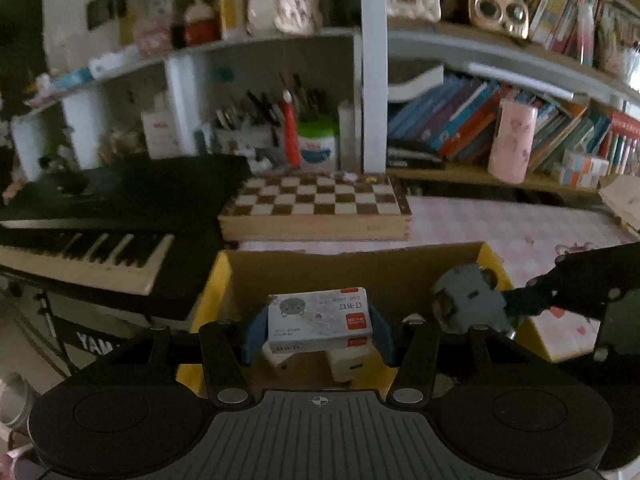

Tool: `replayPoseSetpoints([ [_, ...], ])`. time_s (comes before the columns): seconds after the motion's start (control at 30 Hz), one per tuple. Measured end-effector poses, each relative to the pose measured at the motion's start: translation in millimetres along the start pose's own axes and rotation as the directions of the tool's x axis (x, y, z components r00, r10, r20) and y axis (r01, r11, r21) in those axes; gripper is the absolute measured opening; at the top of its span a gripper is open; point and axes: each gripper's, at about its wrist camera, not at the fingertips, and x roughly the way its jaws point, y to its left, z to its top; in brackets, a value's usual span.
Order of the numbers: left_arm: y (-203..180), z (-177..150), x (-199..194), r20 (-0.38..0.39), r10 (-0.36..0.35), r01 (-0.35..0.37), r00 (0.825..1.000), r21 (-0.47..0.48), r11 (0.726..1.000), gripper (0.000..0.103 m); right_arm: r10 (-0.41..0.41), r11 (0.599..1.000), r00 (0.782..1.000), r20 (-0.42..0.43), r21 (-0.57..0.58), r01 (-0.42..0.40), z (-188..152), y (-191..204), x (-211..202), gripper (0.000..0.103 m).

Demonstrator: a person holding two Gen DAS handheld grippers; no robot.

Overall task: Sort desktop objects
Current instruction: 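Lower into the yellow box and open the left tool while the right tool releases the toy car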

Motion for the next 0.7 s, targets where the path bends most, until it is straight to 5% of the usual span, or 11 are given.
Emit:
replayPoseSetpoints([
  [0.3,-17,13,61,-0.174,-0.052,0.058,0.983,0.032,0.998,0.054,0.007,0.989,0.987,-0.163,-0.145,-0.031,-1,1,43,0.045],
  [0.7,-23,9,79,-0.232,-0.07,0.087,0.97,0.065,0.994,0.055,-0.022,0.976,0.986,-0.164,-0.218,-0.015,-5,2,51,0.041],
])
